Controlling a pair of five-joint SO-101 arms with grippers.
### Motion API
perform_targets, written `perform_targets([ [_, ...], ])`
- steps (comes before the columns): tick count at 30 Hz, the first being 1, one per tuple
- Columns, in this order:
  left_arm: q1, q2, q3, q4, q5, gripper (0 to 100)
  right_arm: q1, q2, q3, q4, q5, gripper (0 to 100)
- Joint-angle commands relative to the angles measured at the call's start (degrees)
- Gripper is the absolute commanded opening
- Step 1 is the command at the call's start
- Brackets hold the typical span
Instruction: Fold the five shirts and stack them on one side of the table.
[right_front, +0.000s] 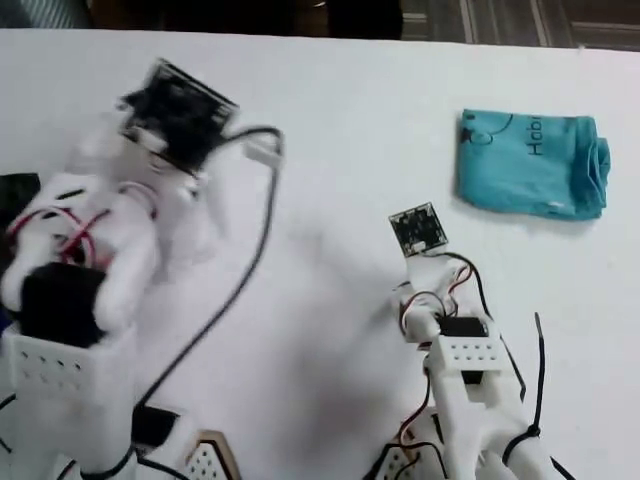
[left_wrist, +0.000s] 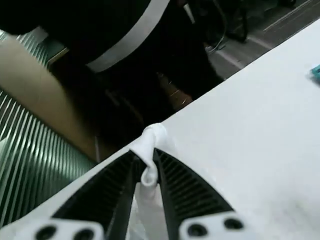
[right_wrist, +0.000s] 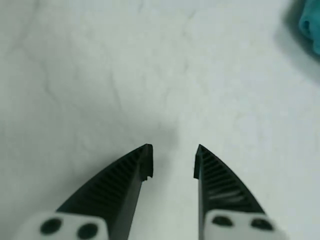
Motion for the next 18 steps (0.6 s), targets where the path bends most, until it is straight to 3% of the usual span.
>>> perform_targets([
  [1,8.00,-1.41,-1.54,-2.46,4.40,3,-0.13,-1.80,-0.26,-1.10,-0.44,13.8],
  [7,11.25,-1.41,4.53,-2.73,14.24,3,-0.31,-1.80,-0.26,-1.10,-0.44,13.8],
  [12,10.20,-1.49,8.48,-2.73,15.21,13,-0.31,-1.80,-0.26,-1.10,-0.44,13.8],
  [18,6.42,-1.85,6.81,-2.37,14.95,13,-0.31,-1.80,-0.18,-1.71,-0.44,13.8],
])
